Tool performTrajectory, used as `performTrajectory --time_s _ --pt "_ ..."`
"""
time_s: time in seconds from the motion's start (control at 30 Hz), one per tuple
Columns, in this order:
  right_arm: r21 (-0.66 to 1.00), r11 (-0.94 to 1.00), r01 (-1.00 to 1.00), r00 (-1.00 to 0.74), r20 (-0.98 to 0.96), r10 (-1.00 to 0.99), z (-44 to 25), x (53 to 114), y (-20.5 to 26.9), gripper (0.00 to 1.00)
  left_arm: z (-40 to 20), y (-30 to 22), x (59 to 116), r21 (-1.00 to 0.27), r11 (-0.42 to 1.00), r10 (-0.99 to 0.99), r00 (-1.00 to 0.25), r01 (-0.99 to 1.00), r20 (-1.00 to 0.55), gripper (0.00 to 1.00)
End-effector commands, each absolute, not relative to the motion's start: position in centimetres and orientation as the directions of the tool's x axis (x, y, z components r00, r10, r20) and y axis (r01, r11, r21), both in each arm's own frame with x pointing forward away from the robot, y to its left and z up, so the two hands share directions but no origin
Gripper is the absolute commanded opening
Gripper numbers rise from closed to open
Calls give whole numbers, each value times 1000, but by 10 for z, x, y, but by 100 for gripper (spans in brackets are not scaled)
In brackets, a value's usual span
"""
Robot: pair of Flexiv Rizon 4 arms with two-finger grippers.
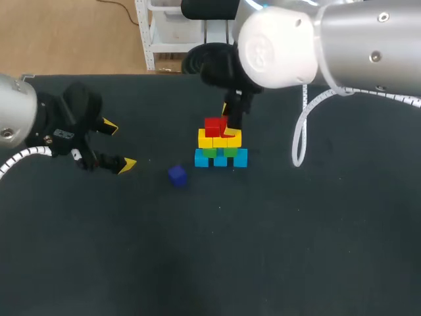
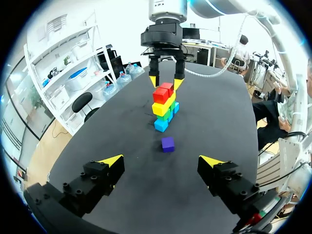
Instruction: Place the blue cubes, place green cubes on the blue cubes, place the yellow cubes on the green cubes, then place the red cubes on the yellow cubes, and place purple cube on the red cubes.
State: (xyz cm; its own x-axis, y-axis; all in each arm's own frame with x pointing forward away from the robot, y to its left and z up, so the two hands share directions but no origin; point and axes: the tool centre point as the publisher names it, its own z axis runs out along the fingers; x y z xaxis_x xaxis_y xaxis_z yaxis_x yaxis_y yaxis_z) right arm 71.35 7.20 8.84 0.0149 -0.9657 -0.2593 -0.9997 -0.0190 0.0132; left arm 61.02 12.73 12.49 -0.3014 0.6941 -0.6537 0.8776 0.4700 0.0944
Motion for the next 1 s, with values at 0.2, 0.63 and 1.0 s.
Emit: performTrajectory --time_s 0.2,0.63,1.0 --pt "-50 6 -999 9 -293 -956 113 708 59 92 124 129 610 94 467 691 -297 879 -659 100" --pt "-81 -18 -997 52 -442 -896 121 687 12 100 124 129 610 94 467 691 -297 879 -659 100" --pt "-106 -52 -993 102 -551 -829 107 655 -18 100 124 129 610 94 467 691 -297 879 -659 100"
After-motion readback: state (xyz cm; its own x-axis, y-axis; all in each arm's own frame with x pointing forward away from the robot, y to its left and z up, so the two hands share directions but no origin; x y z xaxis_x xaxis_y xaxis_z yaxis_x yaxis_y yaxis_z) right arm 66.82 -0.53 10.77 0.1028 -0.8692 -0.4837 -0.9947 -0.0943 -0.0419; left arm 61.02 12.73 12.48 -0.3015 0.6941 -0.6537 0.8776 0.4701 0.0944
